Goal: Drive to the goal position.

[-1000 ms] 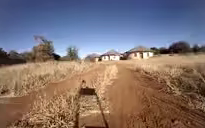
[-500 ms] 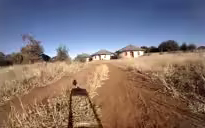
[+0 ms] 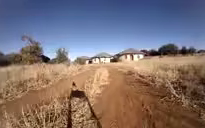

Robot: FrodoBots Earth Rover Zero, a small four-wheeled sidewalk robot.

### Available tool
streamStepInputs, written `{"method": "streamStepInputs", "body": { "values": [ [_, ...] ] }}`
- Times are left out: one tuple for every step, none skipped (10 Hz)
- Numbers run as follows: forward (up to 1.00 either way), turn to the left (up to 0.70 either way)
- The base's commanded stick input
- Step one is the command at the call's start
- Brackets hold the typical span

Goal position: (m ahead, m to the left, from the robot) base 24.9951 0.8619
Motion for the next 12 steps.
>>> {"method": "streamStepInputs", "body": {
  "values": [
    [0.5,-0.16],
    [0.5,0.0],
    [0.5,0.0],
    [0.5,0.0],
    [0.5,0.0],
    [0.5,0.0],
    [0.5,0.0],
    [0.5,0.0],
    [0.5,0.0],
    [0.5,0.0],
    [0.5,0.0],
    [0.5,0.0]
  ]
}}
